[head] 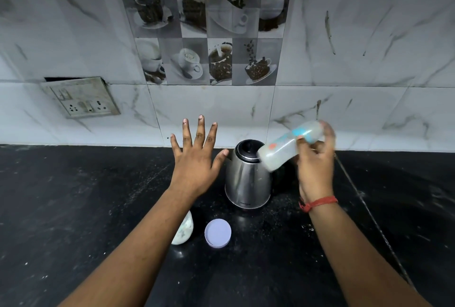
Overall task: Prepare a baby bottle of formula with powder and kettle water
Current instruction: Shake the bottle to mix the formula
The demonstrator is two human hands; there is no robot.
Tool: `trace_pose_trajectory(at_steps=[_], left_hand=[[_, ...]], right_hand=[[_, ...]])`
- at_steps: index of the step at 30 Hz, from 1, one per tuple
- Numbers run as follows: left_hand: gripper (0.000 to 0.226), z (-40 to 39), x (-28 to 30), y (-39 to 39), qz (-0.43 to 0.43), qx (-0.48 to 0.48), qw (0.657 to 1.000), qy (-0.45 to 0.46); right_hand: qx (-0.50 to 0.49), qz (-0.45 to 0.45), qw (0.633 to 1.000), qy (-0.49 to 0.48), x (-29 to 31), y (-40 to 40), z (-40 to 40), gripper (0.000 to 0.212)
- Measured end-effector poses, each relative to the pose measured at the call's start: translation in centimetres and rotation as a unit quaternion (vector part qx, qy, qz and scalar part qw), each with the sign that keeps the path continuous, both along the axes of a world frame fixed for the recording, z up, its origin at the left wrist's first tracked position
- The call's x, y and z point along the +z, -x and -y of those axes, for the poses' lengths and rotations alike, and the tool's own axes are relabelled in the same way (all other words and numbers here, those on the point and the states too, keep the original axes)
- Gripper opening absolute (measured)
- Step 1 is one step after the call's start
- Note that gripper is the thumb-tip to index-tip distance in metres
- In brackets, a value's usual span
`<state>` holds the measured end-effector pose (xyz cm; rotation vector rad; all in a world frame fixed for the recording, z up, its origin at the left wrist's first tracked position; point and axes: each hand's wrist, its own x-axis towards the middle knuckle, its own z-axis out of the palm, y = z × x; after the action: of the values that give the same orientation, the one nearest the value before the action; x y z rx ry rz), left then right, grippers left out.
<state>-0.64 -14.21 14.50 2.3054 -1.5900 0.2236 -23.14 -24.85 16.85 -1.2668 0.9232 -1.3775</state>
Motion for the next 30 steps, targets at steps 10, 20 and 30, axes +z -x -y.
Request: trace_pose_trajectory(at_steps=[10,20,30], left_hand=[[0.078,-0.4,-1.6,0.5,-0.008,-0.014,1.000,0.000],[0.077,-0.7,-3.8,1.6,-0.013,-0.028,1.000,-0.001],[0.077,-3.5,-9.7,4.5,-0.021,-0.055,0.996,-0.073]], right_hand=[[0.110,-0.084,0.988,-0.062,-3.9,-0.6,-0.7,0.050],[0.130,-0.095,0.984,-0.077,-5.2,-0.1,-0.7,0.046],[0.089,-0.308,0.946,0.034,-10.8,1.6,-2.3,0.079]])
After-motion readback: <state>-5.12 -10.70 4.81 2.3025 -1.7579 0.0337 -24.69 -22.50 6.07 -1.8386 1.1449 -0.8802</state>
